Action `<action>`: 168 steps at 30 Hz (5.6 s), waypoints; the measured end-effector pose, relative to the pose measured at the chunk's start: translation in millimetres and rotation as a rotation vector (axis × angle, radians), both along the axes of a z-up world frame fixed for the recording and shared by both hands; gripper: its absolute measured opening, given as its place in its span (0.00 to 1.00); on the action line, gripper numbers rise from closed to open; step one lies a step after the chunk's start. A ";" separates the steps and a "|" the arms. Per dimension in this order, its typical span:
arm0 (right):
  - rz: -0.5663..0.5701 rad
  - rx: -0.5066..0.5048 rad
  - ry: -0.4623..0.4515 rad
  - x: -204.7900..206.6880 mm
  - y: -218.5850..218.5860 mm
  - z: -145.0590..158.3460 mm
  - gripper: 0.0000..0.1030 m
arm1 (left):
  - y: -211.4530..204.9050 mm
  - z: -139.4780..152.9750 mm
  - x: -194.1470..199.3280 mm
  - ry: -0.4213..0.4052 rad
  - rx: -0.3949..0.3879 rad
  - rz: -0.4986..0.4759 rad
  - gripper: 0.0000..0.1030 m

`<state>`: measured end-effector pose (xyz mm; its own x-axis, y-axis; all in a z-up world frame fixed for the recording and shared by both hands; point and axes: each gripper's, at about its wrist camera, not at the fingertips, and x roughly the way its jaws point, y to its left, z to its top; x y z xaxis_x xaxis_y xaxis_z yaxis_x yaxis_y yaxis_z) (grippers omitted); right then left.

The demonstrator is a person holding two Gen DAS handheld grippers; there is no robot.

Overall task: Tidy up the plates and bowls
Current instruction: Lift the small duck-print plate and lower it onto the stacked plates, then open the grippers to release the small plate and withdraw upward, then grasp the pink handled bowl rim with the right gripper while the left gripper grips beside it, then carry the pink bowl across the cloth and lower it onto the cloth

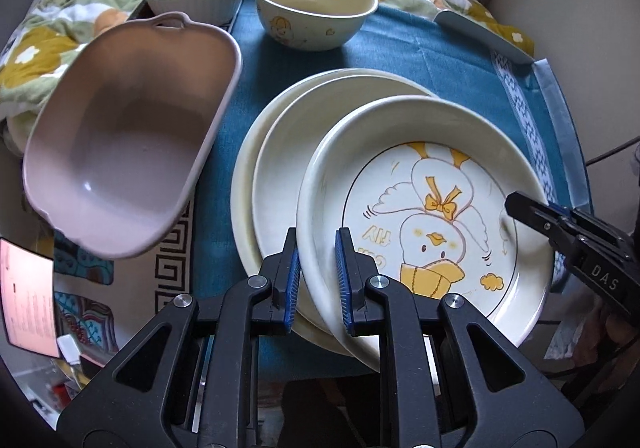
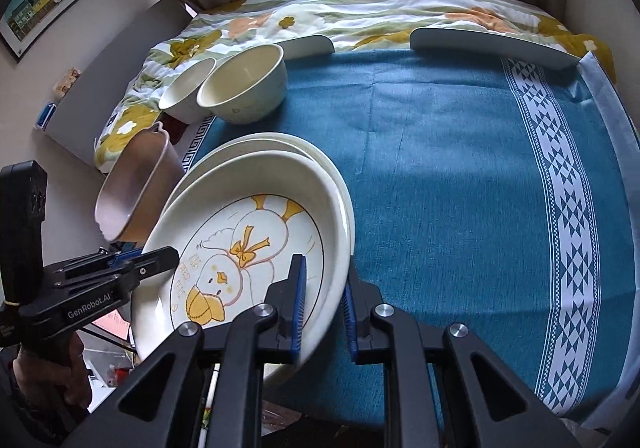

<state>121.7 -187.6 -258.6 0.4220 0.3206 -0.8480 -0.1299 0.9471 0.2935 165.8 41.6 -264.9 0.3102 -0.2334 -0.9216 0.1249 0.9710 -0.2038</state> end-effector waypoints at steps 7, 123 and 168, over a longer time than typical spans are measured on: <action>-0.007 -0.027 -0.021 2.8 5.9 -0.9 0.15 | -9.2 -4.2 11.8 -0.032 0.070 -0.030 0.14; 0.420 -0.046 0.200 123.6 220.4 -28.3 0.12 | 196.9 -11.3 57.2 0.123 -0.055 0.180 0.14; -0.063 -0.007 0.258 23.6 -235.9 7.5 0.12 | -270.8 10.5 22.7 0.146 -0.046 -0.157 0.14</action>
